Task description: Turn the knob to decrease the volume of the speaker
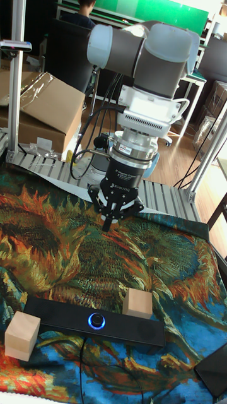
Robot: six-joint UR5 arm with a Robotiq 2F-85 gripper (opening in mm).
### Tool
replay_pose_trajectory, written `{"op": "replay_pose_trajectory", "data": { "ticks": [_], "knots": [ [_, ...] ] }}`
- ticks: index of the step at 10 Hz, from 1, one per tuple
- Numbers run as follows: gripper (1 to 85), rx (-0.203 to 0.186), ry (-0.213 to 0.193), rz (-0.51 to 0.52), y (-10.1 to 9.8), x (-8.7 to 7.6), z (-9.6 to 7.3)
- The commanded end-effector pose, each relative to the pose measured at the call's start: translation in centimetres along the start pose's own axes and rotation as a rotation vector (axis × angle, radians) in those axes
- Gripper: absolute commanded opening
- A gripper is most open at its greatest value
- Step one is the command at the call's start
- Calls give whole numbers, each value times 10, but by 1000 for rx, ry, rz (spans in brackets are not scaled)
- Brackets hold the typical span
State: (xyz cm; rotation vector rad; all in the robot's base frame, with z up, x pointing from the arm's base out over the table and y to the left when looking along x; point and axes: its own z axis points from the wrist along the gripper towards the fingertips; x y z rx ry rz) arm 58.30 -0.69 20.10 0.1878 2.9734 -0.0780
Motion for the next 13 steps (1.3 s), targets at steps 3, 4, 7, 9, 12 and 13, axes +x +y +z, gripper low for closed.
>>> {"op": "replay_pose_trajectory", "data": {
  "ticks": [3,4,7,9,12,13],
  "knots": [
    [30,-48,133,-182,11,32,-6],
    [30,-61,147,-261,11,35,-5],
    [93,-108,171,-318,18,28,2],
    [100,-98,150,-358,15,19,10],
    [100,-104,113,-424,6,-10,13],
    [100,-91,117,-435,3,-16,12]
  ]
}}
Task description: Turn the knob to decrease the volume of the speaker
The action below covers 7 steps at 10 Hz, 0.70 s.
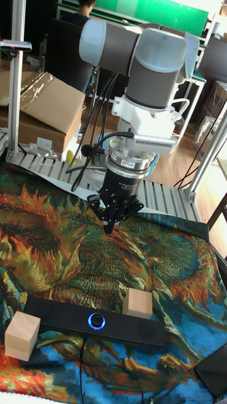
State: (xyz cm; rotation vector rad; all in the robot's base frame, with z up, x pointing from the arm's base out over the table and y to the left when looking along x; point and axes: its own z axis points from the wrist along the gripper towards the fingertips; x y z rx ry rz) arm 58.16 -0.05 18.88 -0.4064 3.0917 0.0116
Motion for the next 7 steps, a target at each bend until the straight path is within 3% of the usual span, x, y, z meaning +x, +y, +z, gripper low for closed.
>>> {"op": "replay_pose_trajectory", "data": {
  "ticks": [1,4,5,6,7],
  "knots": [
    [100,5,0,-42,-12,-20,-6],
    [83,2,37,12,-9,-15,-9],
    [177,-42,26,28,2,-18,-9],
    [473,-81,2,24,12,-24,-10],
    [573,-86,-2,19,13,-25,-10]
  ]
}}
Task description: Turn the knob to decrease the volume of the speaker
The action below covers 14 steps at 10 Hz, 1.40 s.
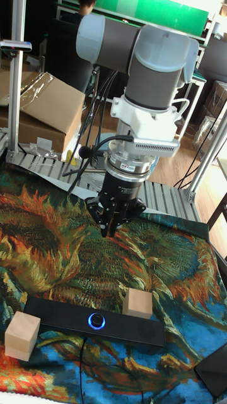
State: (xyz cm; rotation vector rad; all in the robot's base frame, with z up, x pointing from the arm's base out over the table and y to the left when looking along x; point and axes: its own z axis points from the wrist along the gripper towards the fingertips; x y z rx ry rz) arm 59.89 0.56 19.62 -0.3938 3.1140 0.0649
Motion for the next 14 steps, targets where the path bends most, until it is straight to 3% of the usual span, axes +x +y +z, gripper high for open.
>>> {"op": "replay_pose_trajectory", "data": {
  "ticks": [1,2,3,4,5,6,7,8,10,11,13,14],
  "knots": [
    [587,-49,-18,8,12,-6,-2],
    [587,-40,-19,8,10,-7,-2],
    [500,-14,-42,25,3,-13,-2],
    [183,-2,-69,99,-1,-20,-3],
    [153,-31,-88,166,5,-25,-3],
    [160,-63,-91,194,13,-27,-4],
    [297,-5,-123,133,-2,-34,-4],
    [313,-24,-136,118,3,-37,-4],
    [273,-86,-139,142,19,-39,-5],
    [283,-87,-157,136,19,-44,-6],
    [287,-58,-149,108,13,-42,-5],
    [280,-65,-153,130,15,-44,-3]
  ]
}}
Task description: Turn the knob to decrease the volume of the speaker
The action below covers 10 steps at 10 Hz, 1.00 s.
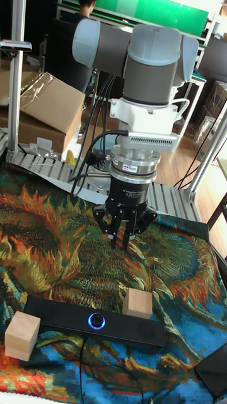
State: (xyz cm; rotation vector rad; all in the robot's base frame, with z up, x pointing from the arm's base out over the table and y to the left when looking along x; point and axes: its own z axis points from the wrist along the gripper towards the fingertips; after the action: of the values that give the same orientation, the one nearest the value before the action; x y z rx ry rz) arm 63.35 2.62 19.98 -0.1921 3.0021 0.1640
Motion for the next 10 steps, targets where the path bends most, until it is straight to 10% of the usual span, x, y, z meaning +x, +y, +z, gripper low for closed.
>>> {"op": "replay_pose_trajectory", "data": {
  "ticks": [1,6,10],
  "knots": [
    [230,-1,3,24,1,-1,1],
    [223,54,90,-88,-23,1,5],
    [327,20,93,-111,-26,-20,10]
  ]
}}
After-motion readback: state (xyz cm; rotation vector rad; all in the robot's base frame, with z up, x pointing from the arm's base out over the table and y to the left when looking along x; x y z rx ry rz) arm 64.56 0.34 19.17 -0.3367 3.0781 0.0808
